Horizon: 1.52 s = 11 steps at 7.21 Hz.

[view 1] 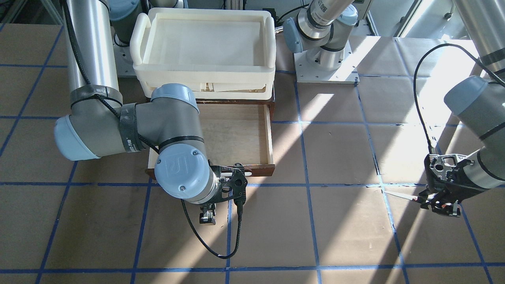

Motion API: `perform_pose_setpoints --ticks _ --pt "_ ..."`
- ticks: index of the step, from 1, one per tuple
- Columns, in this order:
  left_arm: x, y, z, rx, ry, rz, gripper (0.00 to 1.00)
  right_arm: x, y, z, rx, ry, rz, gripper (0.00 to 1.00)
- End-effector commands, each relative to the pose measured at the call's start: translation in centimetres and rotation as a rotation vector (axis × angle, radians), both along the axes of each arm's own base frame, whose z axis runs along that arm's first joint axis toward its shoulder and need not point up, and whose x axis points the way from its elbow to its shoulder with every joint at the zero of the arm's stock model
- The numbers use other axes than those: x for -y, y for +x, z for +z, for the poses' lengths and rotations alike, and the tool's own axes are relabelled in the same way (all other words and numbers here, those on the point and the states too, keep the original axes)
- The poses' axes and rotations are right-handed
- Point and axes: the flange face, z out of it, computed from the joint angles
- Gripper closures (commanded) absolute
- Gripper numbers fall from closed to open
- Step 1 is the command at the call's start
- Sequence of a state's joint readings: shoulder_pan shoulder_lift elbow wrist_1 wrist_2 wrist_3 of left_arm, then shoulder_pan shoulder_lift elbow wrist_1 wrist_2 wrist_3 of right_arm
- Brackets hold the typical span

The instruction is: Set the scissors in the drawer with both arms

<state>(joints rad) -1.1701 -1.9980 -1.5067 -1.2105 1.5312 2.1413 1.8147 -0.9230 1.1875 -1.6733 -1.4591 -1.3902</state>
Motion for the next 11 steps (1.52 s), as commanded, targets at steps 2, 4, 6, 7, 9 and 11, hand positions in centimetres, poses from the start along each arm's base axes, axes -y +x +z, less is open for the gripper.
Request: perform_pose_setpoints --ticks 2,4,6,7,9,11 --pt "-0.9 -9.4 4.2 0.012 -0.004 -0.001 1.00 -1.7 -0.6 7.5 -0.004 -0.098 -0.101 0.00" --pt "-2.2 -14.5 6.2 0.010 0.002 0.032 1.00 -5.8 -1.9 12.4 -0.017 -0.121 -0.351 0.00" --pt "-3.7 -21.8 8.0 0.008 -0.019 0.028 1.00 -10.7 -6.3 16.2 -0.023 -0.114 -0.656 0.00" --pt "-4.4 -25.4 8.2 -0.003 -0.020 0.046 1.00 -13.6 -8.3 18.4 -0.021 -0.123 -0.750 0.00" --pt "-6.6 -32.6 8.2 -0.008 -0.013 0.092 1.00 -17.9 -10.8 20.3 -0.043 -0.122 -1.024 0.00" --pt "-9.7 -39.4 8.7 -0.015 -0.014 0.123 1.00 -19.1 -13.4 21.7 -0.072 -0.084 -1.303 0.00"
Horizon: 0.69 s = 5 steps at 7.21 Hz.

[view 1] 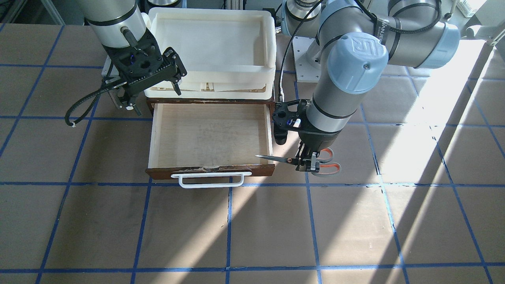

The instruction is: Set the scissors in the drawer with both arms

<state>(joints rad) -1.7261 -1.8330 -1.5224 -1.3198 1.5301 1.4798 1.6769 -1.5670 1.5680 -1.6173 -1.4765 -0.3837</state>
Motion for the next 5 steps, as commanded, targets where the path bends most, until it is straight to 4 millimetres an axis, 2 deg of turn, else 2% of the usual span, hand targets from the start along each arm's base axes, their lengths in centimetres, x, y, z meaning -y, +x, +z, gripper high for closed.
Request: perform_pose_setpoints --ticks 1,2,3,4,5 --pt "-3.7 -7.2 0.3 -0.002 0.005 0.044 1.00 -1.3 -2.1 1.5 -0.002 0.010 -0.213 0.00" --pt "-5.1 -9.8 -0.2 -0.007 0.016 0.036 1.00 -1.0 -3.1 1.6 -0.044 0.000 -0.242 0.00" --pt "-6.3 -11.8 -1.1 -0.002 0.029 0.001 1.00 -0.6 -4.8 1.5 -0.084 0.001 -0.373 0.00" --pt "-7.5 -13.4 -2.4 0.005 0.043 0.001 1.00 -0.5 -5.0 1.6 -0.081 -0.005 -0.407 0.00" --pt "-8.0 -13.9 -3.0 0.009 0.053 0.004 1.00 -0.4 -5.0 1.6 -0.081 -0.005 -0.457 0.00"
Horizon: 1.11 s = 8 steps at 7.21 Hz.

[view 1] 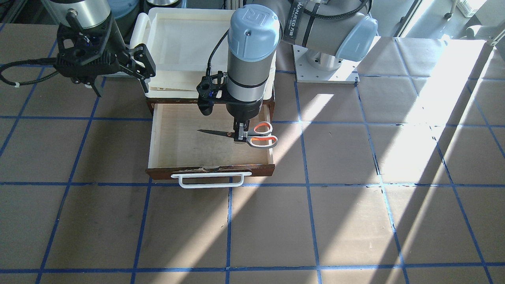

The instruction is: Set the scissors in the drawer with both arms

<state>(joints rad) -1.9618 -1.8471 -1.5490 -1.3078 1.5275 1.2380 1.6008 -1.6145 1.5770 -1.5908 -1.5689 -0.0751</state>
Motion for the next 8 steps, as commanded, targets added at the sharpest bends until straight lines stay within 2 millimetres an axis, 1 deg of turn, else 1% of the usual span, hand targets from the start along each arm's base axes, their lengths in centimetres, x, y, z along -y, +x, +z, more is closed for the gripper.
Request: perform_pose_setpoints --ticks 1,2,4,5,6,7,8 --pt "-1.3 -1.3 -1.5 0.009 0.023 -0.006 1.00 0.1 -0.2 -0.2 0.005 0.004 -0.082 0.00" --pt "-1.5 -1.4 -2.2 0.009 0.038 -0.015 1.00 0.1 -0.1 -0.2 0.016 0.008 -0.092 0.00" --pt "-1.5 -1.6 -3.0 -0.002 0.059 -0.023 1.00 -0.1 0.5 0.1 0.020 -0.002 -0.096 0.00" --pt "-1.5 -1.6 -3.6 0.001 0.068 -0.021 1.00 0.4 0.7 0.2 0.024 -0.034 -0.126 0.00" --pt "-1.6 -1.6 -4.2 0.004 0.077 -0.022 1.00 0.5 0.7 0.2 0.026 -0.037 -0.131 0.00" --pt "-1.7 -1.5 -4.5 0.007 0.080 -0.021 1.00 0.4 0.7 0.2 0.027 -0.038 -0.131 0.00" --pt "-1.7 -1.7 -4.4 0.003 0.072 -0.021 0.98 0.4 0.8 0.2 0.029 -0.037 -0.129 0.00"
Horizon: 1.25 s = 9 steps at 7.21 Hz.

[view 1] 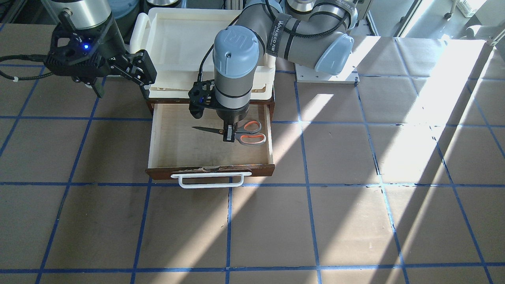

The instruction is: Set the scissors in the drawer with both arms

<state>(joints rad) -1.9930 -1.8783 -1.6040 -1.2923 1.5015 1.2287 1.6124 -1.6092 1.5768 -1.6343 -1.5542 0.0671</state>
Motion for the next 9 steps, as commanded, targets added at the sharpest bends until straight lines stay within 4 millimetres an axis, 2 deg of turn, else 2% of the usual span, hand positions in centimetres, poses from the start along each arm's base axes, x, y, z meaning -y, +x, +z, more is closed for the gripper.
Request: perform_pose_setpoints --ticks 1,3,4,5,6,7,8,9 --pt "0.1 -0.2 0.0 -0.010 -0.011 0.010 0.22 0.1 0.0 -0.1 0.001 -0.001 -0.002 0.00" --pt "0.2 -0.4 0.8 -0.034 -0.037 0.048 0.17 0.0 0.1 -0.1 0.002 0.001 0.000 0.00" --pt "0.1 -0.3 2.2 -0.042 -0.054 0.118 0.15 0.0 0.1 -0.1 0.002 0.001 0.000 0.00" --pt "0.1 0.3 4.4 -0.050 -0.085 0.193 0.15 0.0 0.1 -0.1 0.002 0.001 0.001 0.00" --pt "-0.2 0.9 7.6 -0.069 -0.138 0.298 0.15 0.1 0.1 -0.2 0.002 0.004 0.001 0.00" --pt "0.2 2.4 10.7 -0.089 -0.165 0.496 0.15 0.5 0.1 -0.8 0.000 0.013 0.001 0.00" --pt "1.5 5.4 12.4 -0.099 -0.160 0.726 0.15 0.7 0.1 -1.0 0.001 0.019 0.001 0.00" --pt "2.2 9.1 13.7 -0.087 -0.137 0.886 0.13 0.7 0.2 -1.0 0.013 0.018 0.002 0.00"
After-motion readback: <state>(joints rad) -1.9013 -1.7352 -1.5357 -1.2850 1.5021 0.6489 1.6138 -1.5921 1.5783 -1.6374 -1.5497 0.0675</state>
